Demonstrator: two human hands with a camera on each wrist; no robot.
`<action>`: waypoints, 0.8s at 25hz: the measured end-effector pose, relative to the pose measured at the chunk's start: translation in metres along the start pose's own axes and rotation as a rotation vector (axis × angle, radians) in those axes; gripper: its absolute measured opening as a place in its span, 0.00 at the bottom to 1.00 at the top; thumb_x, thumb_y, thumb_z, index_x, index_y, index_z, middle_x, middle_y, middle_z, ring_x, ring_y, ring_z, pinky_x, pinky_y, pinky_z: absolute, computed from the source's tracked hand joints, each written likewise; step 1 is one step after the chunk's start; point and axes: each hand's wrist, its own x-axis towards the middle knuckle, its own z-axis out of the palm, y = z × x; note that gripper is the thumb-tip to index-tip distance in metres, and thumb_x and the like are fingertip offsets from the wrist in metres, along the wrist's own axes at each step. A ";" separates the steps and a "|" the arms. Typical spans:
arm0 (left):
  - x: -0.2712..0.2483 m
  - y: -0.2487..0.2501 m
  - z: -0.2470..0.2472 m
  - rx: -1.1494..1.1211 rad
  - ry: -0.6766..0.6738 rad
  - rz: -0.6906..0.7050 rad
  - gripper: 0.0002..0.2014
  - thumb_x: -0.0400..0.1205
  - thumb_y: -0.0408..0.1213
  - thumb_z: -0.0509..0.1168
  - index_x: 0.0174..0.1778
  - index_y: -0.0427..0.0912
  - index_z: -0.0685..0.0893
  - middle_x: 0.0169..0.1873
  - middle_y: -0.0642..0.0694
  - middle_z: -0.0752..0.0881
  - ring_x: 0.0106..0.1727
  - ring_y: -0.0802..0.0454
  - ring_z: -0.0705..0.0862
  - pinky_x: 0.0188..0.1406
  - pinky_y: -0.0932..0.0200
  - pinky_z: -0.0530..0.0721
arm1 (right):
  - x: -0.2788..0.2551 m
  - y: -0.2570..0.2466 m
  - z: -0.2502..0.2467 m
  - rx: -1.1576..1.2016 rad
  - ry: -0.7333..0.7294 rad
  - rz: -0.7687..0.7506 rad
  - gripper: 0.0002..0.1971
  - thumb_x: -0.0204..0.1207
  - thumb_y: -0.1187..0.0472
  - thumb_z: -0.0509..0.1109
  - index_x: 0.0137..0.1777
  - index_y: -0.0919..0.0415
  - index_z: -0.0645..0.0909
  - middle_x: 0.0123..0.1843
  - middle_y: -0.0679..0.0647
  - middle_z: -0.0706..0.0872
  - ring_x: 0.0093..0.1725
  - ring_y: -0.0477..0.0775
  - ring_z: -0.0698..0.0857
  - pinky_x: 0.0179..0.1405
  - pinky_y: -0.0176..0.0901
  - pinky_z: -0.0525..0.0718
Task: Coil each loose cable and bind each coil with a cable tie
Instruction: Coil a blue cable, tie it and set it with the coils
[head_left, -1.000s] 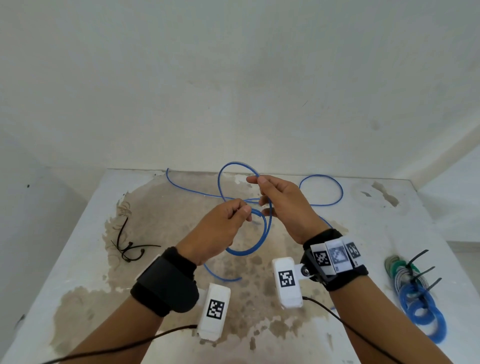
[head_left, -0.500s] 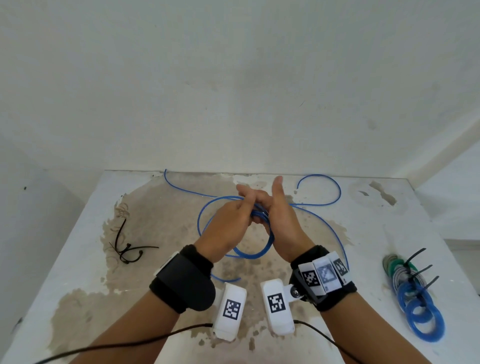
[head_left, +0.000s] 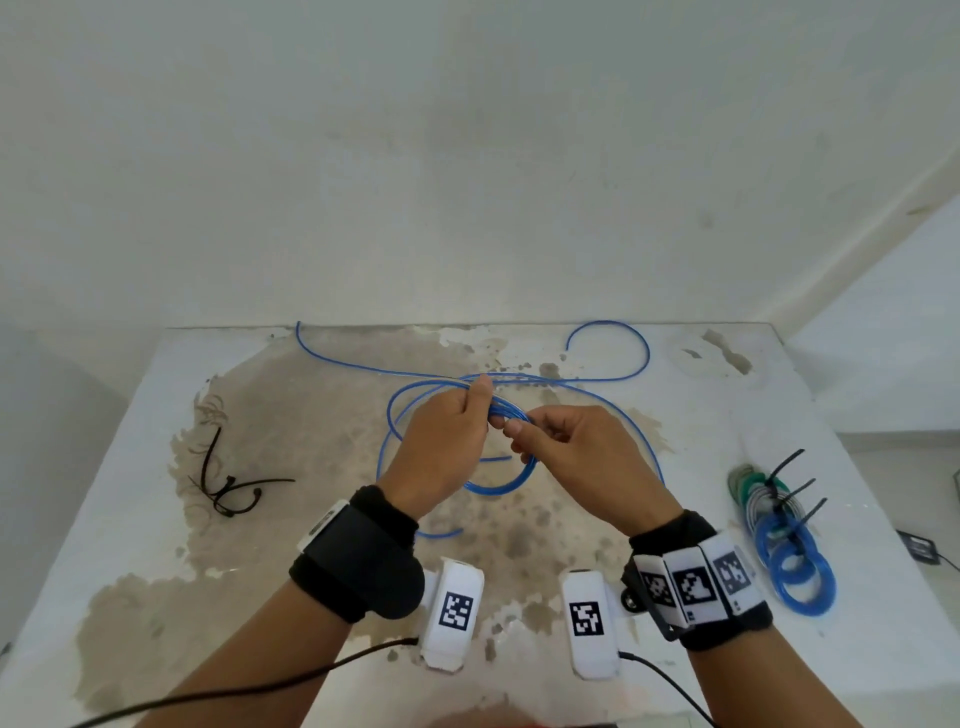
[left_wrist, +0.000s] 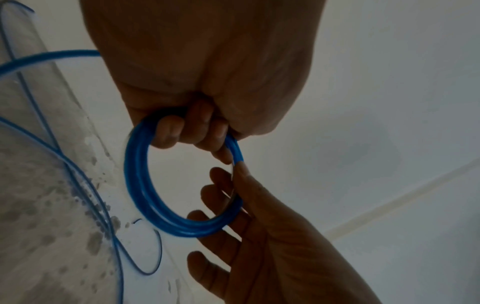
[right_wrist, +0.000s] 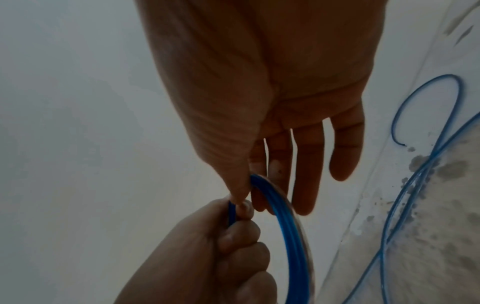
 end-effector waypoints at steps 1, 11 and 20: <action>-0.001 0.000 0.002 0.009 0.000 0.010 0.27 0.92 0.52 0.51 0.29 0.46 0.80 0.20 0.53 0.67 0.18 0.59 0.64 0.23 0.64 0.66 | -0.001 0.000 -0.002 0.010 -0.031 0.023 0.13 0.80 0.39 0.71 0.46 0.43 0.92 0.41 0.43 0.92 0.41 0.43 0.89 0.47 0.43 0.84; -0.020 0.019 -0.023 0.521 -0.033 -0.078 0.25 0.87 0.61 0.54 0.40 0.49 0.90 0.34 0.58 0.91 0.40 0.62 0.87 0.47 0.67 0.78 | 0.014 0.008 -0.045 -0.219 -0.110 -0.124 0.14 0.83 0.47 0.71 0.42 0.53 0.91 0.34 0.47 0.91 0.36 0.38 0.88 0.39 0.30 0.81; -0.010 0.039 0.010 0.029 -0.204 0.048 0.12 0.88 0.38 0.65 0.63 0.49 0.90 0.48 0.49 0.94 0.51 0.55 0.92 0.59 0.57 0.89 | 0.023 0.016 -0.077 0.034 -0.186 -0.138 0.08 0.82 0.52 0.74 0.51 0.54 0.93 0.39 0.49 0.92 0.38 0.44 0.93 0.33 0.38 0.89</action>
